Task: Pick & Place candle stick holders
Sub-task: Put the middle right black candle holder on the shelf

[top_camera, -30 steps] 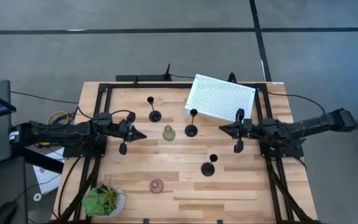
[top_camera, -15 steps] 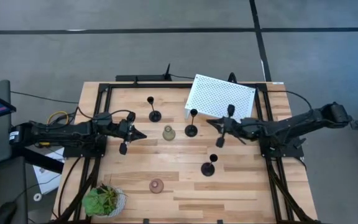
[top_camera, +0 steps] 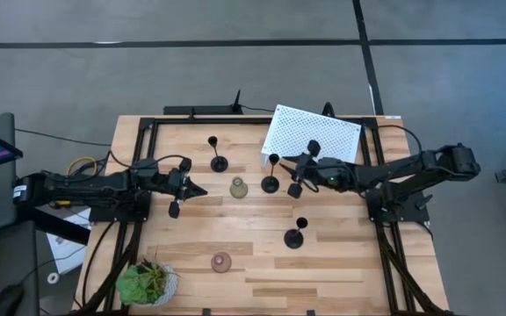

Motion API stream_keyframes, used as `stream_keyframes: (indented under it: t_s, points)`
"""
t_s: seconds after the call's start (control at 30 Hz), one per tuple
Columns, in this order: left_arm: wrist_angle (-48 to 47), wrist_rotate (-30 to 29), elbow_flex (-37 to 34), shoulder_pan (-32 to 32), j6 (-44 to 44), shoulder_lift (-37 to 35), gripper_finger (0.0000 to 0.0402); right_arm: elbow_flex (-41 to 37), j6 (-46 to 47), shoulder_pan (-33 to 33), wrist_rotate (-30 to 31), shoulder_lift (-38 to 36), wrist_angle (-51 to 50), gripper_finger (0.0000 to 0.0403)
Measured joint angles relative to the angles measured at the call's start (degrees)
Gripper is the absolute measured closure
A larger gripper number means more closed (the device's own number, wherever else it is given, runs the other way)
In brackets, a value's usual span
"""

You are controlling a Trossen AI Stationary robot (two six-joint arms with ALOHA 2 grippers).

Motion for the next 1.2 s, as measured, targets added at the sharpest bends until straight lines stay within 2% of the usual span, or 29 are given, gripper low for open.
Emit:
stream_keyframes:
  t_s: [0.2,0.33,0.87,1.2]
  points:
    - [-0.04,0.01,0.0,0.0,0.02,-0.01,0.0395,0.04,3.46,0.05,-6.08,-0.08,0.02,0.0194]
    - [-0.05,0.0,0.0,0.0,0.02,-0.01,0.0395,0.07,5.24,0.09,-6.28,-0.08,0.17,0.017]
    - [-0.09,0.02,0.0,0.0,0.02,0.0,0.0395,0.07,5.59,0.07,-7.55,-0.02,3.21,0.0211]
    - [-0.09,0.02,0.0,0.0,0.02,0.0,0.0395,2.15,6.33,-0.59,-7.31,10.37,8.93,0.0214]
